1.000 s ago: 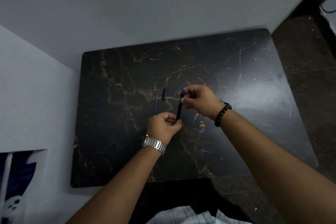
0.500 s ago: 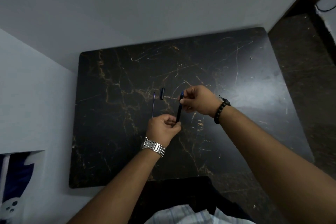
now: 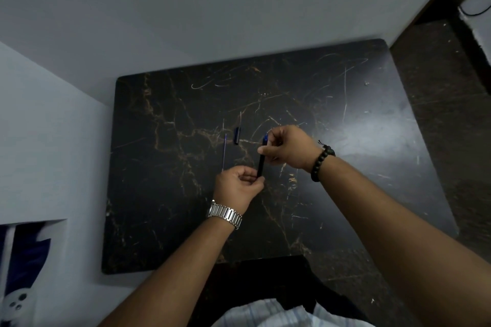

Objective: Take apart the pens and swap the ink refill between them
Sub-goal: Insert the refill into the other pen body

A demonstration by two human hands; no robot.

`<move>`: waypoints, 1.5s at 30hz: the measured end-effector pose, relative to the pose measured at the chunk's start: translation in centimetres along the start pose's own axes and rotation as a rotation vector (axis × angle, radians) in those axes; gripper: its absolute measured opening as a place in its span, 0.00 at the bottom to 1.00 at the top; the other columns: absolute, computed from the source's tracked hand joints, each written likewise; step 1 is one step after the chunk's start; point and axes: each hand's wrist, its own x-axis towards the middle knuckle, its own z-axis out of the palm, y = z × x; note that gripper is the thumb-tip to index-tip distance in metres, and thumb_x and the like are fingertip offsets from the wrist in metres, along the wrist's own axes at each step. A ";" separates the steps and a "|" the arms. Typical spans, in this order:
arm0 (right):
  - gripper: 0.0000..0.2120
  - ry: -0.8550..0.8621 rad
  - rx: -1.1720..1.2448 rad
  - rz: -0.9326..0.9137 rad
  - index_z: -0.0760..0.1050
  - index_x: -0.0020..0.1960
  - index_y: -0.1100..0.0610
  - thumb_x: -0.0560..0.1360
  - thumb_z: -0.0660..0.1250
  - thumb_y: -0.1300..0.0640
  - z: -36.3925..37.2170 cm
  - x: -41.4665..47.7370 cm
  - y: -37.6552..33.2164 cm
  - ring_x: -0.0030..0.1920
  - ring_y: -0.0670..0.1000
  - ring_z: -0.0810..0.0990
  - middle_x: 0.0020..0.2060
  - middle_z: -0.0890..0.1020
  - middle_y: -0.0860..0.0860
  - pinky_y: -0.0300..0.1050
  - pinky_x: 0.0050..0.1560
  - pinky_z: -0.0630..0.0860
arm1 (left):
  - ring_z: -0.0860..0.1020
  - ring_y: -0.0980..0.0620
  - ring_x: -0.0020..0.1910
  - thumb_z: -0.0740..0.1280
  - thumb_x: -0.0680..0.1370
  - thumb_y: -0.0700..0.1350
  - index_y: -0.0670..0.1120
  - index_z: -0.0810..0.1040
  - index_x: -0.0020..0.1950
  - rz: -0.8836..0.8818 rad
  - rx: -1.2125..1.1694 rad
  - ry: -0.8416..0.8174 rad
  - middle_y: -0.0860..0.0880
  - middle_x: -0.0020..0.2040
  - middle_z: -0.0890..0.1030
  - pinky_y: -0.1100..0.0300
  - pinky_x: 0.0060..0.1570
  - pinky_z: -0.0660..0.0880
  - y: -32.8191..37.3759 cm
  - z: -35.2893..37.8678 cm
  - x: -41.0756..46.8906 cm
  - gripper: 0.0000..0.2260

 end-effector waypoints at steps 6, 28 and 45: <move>0.19 -0.079 0.439 0.030 0.76 0.64 0.59 0.74 0.72 0.67 0.1 -0.4 0.9 0.52 0.53 0.85 0.53 0.85 0.55 0.52 0.51 0.83 | 0.84 0.59 0.32 0.80 0.68 0.41 0.51 0.83 0.39 -0.024 -0.017 -0.012 0.52 0.34 0.85 0.65 0.35 0.81 -0.1 0.1 0.5 0.08; 0.11 0.037 0.402 -0.060 0.81 0.52 0.60 0.72 0.73 0.70 0.3 0.1 1.1 0.40 0.48 0.81 0.37 0.81 0.52 0.42 0.48 0.82 | 0.82 0.60 0.31 0.80 0.67 0.43 0.53 0.82 0.37 -0.050 -0.059 -0.016 0.55 0.30 0.84 0.68 0.32 0.78 -0.5 1.0 1.1 0.09; 0.07 0.078 0.367 -0.034 0.84 0.47 0.56 0.71 0.76 0.63 0.0 0.5 1.4 0.42 0.50 0.81 0.35 0.82 0.50 0.49 0.56 0.82 | 0.86 0.53 0.38 0.80 0.69 0.43 0.50 0.84 0.47 -0.064 -0.097 -0.075 0.50 0.39 0.86 0.56 0.40 0.84 -0.5 1.6 1.5 0.09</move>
